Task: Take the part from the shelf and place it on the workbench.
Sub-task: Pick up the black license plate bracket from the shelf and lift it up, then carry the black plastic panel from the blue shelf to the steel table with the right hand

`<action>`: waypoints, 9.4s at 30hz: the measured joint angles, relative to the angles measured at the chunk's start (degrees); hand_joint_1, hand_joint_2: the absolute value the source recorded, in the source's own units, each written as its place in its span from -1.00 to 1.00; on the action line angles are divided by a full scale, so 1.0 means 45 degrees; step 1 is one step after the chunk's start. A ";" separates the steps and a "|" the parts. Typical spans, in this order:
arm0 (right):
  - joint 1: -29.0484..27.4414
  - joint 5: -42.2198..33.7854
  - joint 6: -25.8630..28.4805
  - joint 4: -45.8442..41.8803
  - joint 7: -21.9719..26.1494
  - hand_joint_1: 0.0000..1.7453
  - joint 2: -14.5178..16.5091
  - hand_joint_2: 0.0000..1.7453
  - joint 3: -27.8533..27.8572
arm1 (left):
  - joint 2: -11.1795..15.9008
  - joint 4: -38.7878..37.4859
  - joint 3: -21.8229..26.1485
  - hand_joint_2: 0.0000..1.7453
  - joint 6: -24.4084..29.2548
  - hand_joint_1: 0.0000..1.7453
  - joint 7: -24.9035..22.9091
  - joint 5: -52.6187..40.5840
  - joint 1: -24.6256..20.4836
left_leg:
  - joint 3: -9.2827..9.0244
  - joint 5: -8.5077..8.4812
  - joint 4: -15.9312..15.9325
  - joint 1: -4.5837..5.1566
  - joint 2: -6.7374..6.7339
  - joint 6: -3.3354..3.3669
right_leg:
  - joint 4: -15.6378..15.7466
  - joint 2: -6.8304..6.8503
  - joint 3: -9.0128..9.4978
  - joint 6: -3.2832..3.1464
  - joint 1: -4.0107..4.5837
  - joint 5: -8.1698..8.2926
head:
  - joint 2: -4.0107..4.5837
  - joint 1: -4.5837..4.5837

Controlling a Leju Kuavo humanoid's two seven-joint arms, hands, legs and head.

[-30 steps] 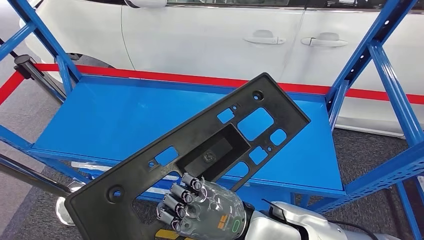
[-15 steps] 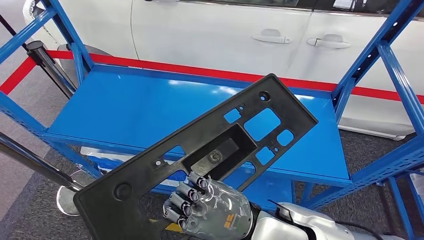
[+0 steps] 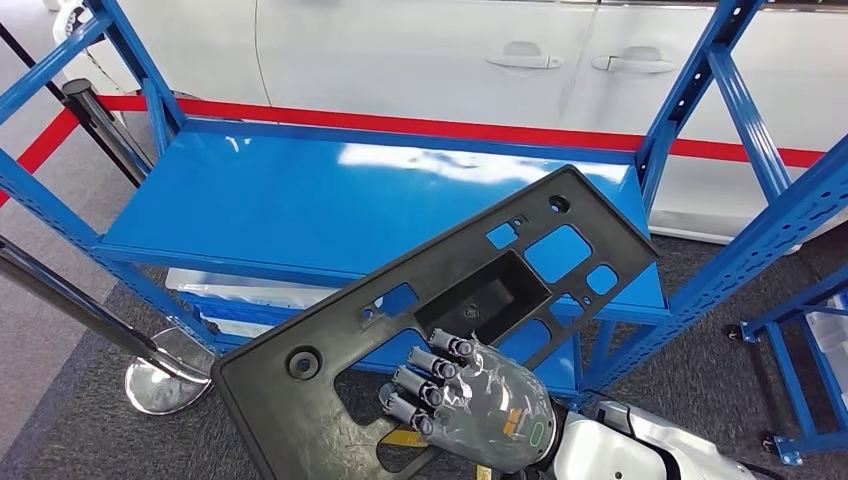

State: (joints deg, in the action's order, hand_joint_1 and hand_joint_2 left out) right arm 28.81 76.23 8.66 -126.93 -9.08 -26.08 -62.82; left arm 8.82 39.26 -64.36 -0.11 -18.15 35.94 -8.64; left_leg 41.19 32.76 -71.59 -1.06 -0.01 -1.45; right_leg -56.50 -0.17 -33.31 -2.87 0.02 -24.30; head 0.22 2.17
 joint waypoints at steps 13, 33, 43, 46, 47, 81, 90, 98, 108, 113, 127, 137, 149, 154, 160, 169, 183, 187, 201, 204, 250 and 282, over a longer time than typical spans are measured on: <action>0.1356 -0.0222 -0.1829 -0.0551 -0.1689 1.00 0.1166 1.00 -0.0831 | 0.1197 0.1660 -0.0009 1.00 0.1407 -1.00 -0.0387 0.2016 0.0910 | -0.2537 -0.1451 0.3775 0.0110 0.0040 0.0756 | -0.1213 0.0059 -0.1457 0.0621 -0.0105 -0.0472 | 0.0000 -0.0010; 0.1933 -0.0532 -0.1754 -0.0361 -0.2007 1.00 0.1468 1.00 -0.1513 | 0.0987 0.1774 -0.0695 1.00 0.1452 -1.00 -0.0020 0.2790 0.0717 | -0.0346 -0.0332 -0.0598 0.0105 0.0076 0.0065 | -0.0043 -0.0220 -0.0087 0.0117 -0.0022 0.0053 | 0.0000 0.0045; 0.2026 -0.0787 -0.1808 -0.0299 -0.2091 1.00 0.1468 1.00 -0.1541 | 0.1017 0.2042 -0.0934 1.00 0.1605 -1.00 -0.0133 0.3126 0.0767 | -0.2838 -0.0978 0.3544 0.0056 0.0307 0.0675 | -0.0930 -0.0507 -0.1471 0.0637 -0.0018 0.0077 | 0.0000 -0.0029; 0.2023 -0.0837 -0.1786 -0.0238 -0.2079 1.00 0.1468 1.00 -0.1561 | 0.1076 0.2048 -0.0957 1.00 0.1622 -1.00 -0.0141 0.3168 0.0799 | -0.2312 -0.1370 0.3471 0.0096 -0.0193 0.0821 | -0.3292 -0.0072 -0.1977 0.0758 -0.0127 -0.1607 | 0.0000 -0.0079; 0.2024 -0.0848 -0.1776 -0.0211 -0.2074 1.00 0.1469 1.00 -0.1576 | 0.1087 0.2048 -0.0963 1.00 0.1622 -1.00 -0.0117 0.3183 0.0787 | -0.2096 -0.1494 0.3423 0.0095 -0.0350 0.0803 | -0.3836 -0.0044 -0.1986 0.0798 -0.0153 -0.1606 | 0.0000 -0.0086; 0.2266 -0.1130 -0.1403 0.0487 -0.1960 1.00 0.1882 1.00 -0.1869 | 0.1257 0.2068 -0.1353 1.00 0.1534 -1.00 0.0358 0.3742 0.0579 | -0.1462 -0.1858 0.3255 -0.0055 -0.0979 0.0430 | -0.2961 0.0344 -0.0794 0.1176 -0.0378 -0.0331 | 0.0000 -0.0249; 0.2419 -0.1106 -0.1357 0.0738 -0.1984 1.00 0.2188 1.00 -0.1959 | 0.1316 0.2078 -0.1422 1.00 0.1610 -1.00 0.0428 0.3861 0.0576 | -0.0672 -0.0568 0.1782 -0.0120 -0.0398 -0.0241 | -0.0332 0.0317 0.0104 0.0317 -0.0112 -0.0351 | 0.0000 -0.0267; 0.2448 -0.1092 -0.1350 0.0921 -0.1994 1.00 0.2372 1.00 -0.2089 | 0.1375 0.2085 -0.1507 1.00 0.1623 -1.00 0.0414 0.3884 0.0543 | -0.2955 -0.0465 0.2510 0.0387 0.0472 0.0671 | -0.0336 -0.0906 -0.1289 0.0153 0.0309 0.0946 | 0.0000 -0.0265; 0.2526 -0.1100 -0.1332 0.1066 -0.2066 1.00 0.2444 1.00 -0.2183 | 0.1435 0.2136 -0.1518 1.00 0.1628 -1.00 0.0445 0.3919 0.0551 | -0.2576 -0.1561 0.4038 0.0278 -0.0494 0.0830 | -0.3247 -0.0102 -0.2124 0.0929 -0.0145 -0.1271 | 0.0000 -0.0290; 0.2565 -0.1174 -0.1330 0.1114 -0.2102 1.00 0.2477 1.00 -0.2227 | 0.1502 0.2138 -0.1518 1.00 0.1621 -1.00 0.0523 0.4018 0.0520 | -0.1416 -0.1818 0.3174 -0.0006 -0.1221 0.0339 | -0.2102 0.0635 -0.0109 0.1600 -0.0647 -0.0436 | 0.0000 -0.0356; 0.2680 -0.1213 -0.1333 0.1240 -0.2112 1.00 0.2658 1.00 -0.2288 | 0.1548 0.2155 -0.1571 1.00 0.1604 -1.00 0.0635 0.4059 0.0560 | -0.1583 -0.0128 0.0474 0.0296 0.0148 0.0508 | -0.0746 -0.0777 -0.1450 0.0257 0.0151 0.0522 | 0.0000 -0.0274; 0.2746 -0.1256 -0.1328 0.1307 -0.2175 1.00 0.2712 1.00 -0.2353 | 0.1582 0.2155 -0.1591 1.00 0.1559 -1.00 0.0730 0.4258 0.0480 | -0.2909 -0.1216 0.4122 0.0358 -0.0064 0.1010 | -0.1403 -0.0494 -0.2168 0.0785 0.0036 -0.0140 | 0.0000 -0.0338; 0.2865 -0.1256 -0.1239 0.1429 -0.2189 1.00 0.2820 1.00 -0.2476 | 0.1649 0.2133 -0.1582 1.00 0.1537 -1.00 0.1425 0.4931 0.0560 | -0.1050 -0.1795 0.2830 -0.0139 -0.1597 -0.0099 | -0.0537 0.0762 0.0613 0.0974 -0.0449 -0.1277 | 0.0000 -0.0266; 0.2867 -0.1252 -0.1255 0.1484 -0.2205 1.00 0.2843 1.00 -0.2503 | 0.1637 0.2146 -0.1592 1.00 0.1614 -1.00 0.1465 0.5033 0.0625 | -0.0002 0.0179 -0.0098 -0.0139 -0.0194 -0.0120 | -0.0547 0.0014 0.0247 0.0502 -0.0258 -0.0862 | 0.0000 -0.0204; 0.2876 -0.1236 -0.1420 0.1507 -0.2352 1.00 0.2852 1.00 -0.2537 | 0.1681 0.2147 -0.1616 1.00 0.1503 -1.00 0.1401 0.5017 0.0619 | -0.1631 -0.1062 0.2209 0.0127 0.0742 0.0526 | -0.0595 -0.0989 0.0012 0.0511 -0.0076 -0.0653 | 0.0000 -0.0238; 0.2855 -0.0875 -0.1805 0.1500 -0.2719 1.00 0.2837 1.00 -0.2593 | 0.2213 0.2197 -0.1672 1.00 0.0856 -1.00 0.1778 0.4262 0.0527 | -0.2153 -0.1320 0.3552 0.0144 -0.0101 0.0801 | -0.2926 -0.0145 -0.1370 0.1067 -0.0143 -0.1871 | 0.0000 -0.0289; 0.2754 -0.0006 -0.2499 0.1507 -0.3044 1.00 0.2838 1.00 -0.2852 | 0.2856 0.2248 -0.1780 1.00 0.0151 -1.00 0.1532 0.3387 0.0185 | -0.1681 -0.0426 0.2295 0.0090 -0.0869 0.0119 | -0.0430 0.0103 -0.0142 0.0356 -0.0058 -0.0394 | 0.0000 -0.0241; 0.2549 0.0587 -0.3874 0.1176 -0.3160 1.00 0.2579 1.00 -0.2889 | 0.2879 0.2234 -0.1785 1.00 0.0120 -1.00 0.1385 0.2668 0.0142 | -0.0568 0.0830 -0.0365 0.0076 -0.0096 0.0141 | -0.0441 -0.0415 -0.0230 0.0260 -0.0003 -0.0311 | 0.0000 -0.0185; 0.3365 0.3036 -0.5929 0.0545 -0.4677 1.00 0.1669 1.00 -0.3954 | 0.2586 0.2036 -0.1770 1.00 -0.0124 -1.00 0.0895 0.0280 -0.0228 | -0.2295 -0.1052 0.3427 0.0184 -0.0259 0.0873 | -0.3395 -0.0132 -0.1966 0.0946 0.0050 -0.1641 | 0.0000 -0.0271; 0.3463 0.3037 -0.5982 0.0545 -0.4681 1.00 0.1579 1.00 -0.4280 | 0.2523 0.2000 -0.1770 1.00 -0.0134 -1.00 0.0872 0.0236 -0.0243 | -0.2287 -0.0999 0.3358 0.0194 -0.0711 0.0871 | -0.3458 0.0020 -0.1895 0.1012 -0.0025 -0.1307 | 0.0000 -0.0273; -0.3605 -0.0587 -0.7771 -0.0640 -0.6513 1.00 -0.6094 1.00 0.7514 | 0.2561 0.1835 -0.0517 1.00 0.0373 -1.00 0.0320 -0.0555 0.0855 | -0.0673 0.0434 -0.0189 0.0234 -0.0067 0.0518 | -0.0342 -0.0607 -0.0217 0.0471 -0.0038 -0.0196 | 0.0000 -0.0247; -0.3348 -0.0171 -0.6345 0.0698 -0.6329 1.00 -0.5104 1.00 0.7962 | 0.2606 0.2118 -0.0265 1.00 0.0828 -1.00 0.0371 -0.0008 0.1013 | -0.0943 -0.0277 0.0818 0.0212 0.0183 0.0525 | -0.0501 -0.0802 -0.0437 0.0576 -0.0168 -0.0107 | 0.0000 -0.0329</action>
State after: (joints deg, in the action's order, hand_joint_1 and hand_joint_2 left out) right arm 13.75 75.46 -19.89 -123.79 -37.56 -49.05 -26.99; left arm 20.55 48.79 -65.55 3.61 -16.48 35.91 -4.08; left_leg 36.95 31.51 -67.91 -0.11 0.81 0.91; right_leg -58.75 -3.78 -35.27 -0.28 -0.74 -24.78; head 0.22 0.69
